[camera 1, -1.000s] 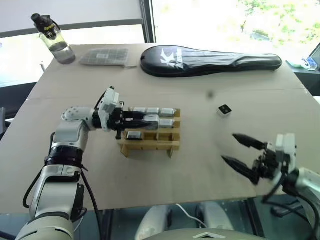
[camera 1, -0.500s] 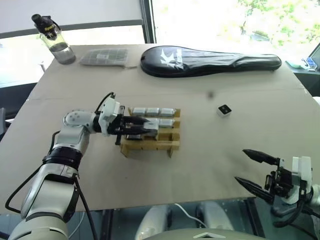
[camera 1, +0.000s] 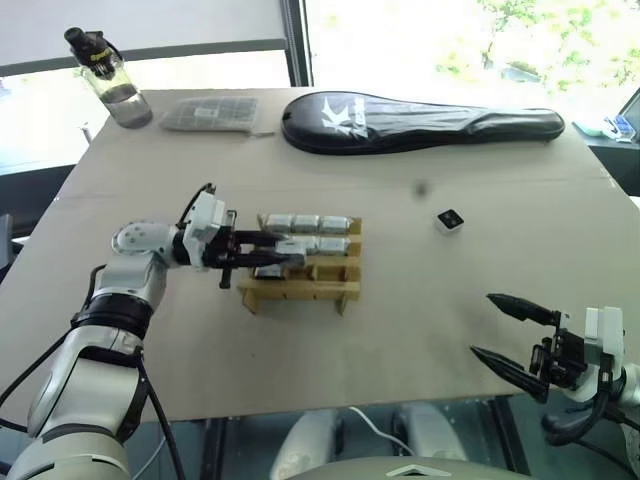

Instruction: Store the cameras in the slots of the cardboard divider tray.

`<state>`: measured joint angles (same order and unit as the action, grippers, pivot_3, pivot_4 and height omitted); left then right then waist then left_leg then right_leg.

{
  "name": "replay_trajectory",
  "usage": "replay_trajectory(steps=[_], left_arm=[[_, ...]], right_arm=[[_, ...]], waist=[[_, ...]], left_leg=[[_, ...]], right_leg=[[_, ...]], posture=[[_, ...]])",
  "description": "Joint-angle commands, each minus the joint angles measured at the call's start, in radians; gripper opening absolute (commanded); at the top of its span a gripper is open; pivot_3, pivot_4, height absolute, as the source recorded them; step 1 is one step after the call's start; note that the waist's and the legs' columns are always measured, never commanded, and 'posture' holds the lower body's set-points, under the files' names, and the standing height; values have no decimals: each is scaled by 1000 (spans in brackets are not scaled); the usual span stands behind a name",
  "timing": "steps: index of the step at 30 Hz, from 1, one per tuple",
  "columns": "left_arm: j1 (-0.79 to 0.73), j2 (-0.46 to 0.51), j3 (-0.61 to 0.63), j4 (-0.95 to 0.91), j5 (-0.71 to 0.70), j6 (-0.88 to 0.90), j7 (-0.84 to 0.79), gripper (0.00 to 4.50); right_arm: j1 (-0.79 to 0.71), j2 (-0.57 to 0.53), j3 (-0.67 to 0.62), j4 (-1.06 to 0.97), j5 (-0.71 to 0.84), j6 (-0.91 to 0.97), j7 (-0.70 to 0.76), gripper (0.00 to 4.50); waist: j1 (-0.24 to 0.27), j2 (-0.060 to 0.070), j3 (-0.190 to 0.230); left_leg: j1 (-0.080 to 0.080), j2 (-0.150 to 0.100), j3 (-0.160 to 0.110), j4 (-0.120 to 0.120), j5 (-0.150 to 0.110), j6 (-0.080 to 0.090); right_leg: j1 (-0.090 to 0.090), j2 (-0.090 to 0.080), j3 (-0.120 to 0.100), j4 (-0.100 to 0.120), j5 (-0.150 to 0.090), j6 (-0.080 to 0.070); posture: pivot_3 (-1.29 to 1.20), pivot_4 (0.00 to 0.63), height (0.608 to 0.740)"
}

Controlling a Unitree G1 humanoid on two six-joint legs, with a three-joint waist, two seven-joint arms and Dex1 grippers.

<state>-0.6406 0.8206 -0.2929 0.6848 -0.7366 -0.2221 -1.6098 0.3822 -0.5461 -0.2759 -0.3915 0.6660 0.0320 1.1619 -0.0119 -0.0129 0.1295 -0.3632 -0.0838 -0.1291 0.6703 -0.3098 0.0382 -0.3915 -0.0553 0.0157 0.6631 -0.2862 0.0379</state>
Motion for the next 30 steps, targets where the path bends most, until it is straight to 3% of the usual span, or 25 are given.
replay_trajectory(steps=[1, 19, 30], left_arm=[[12, 22, -25, -46, -26, 4, -5, 716], [-83, -56, -92, 94, 54, -82, -5, 716], [-80, 24, -208, 54, 38, -17, -5, 716]], right_arm=[[3, -4, -22, -15, 11, -17, -5, 4379], [-5, -14, -37, -29, 17, -14, -28, 4379], [9, -11, -34, -37, 15, -19, -39, 4379]], waist=[[0, 0, 0], [1, 0, -1], [-3, 0, -1]], left_leg=[[0, 0, 0, 0, 0, 0], [1, 0, 0, 0, 0, 0], [1, -1, -1, 1, 0, 0]], right_leg=[[0, 0, 0, 0, 0, 0], [1, 0, 0, 0, 0, 0], [3, 0, -1, 0, 0, 0]], posture=[[0, 150, 740], [0, 150, 740], [0, 150, 740]])
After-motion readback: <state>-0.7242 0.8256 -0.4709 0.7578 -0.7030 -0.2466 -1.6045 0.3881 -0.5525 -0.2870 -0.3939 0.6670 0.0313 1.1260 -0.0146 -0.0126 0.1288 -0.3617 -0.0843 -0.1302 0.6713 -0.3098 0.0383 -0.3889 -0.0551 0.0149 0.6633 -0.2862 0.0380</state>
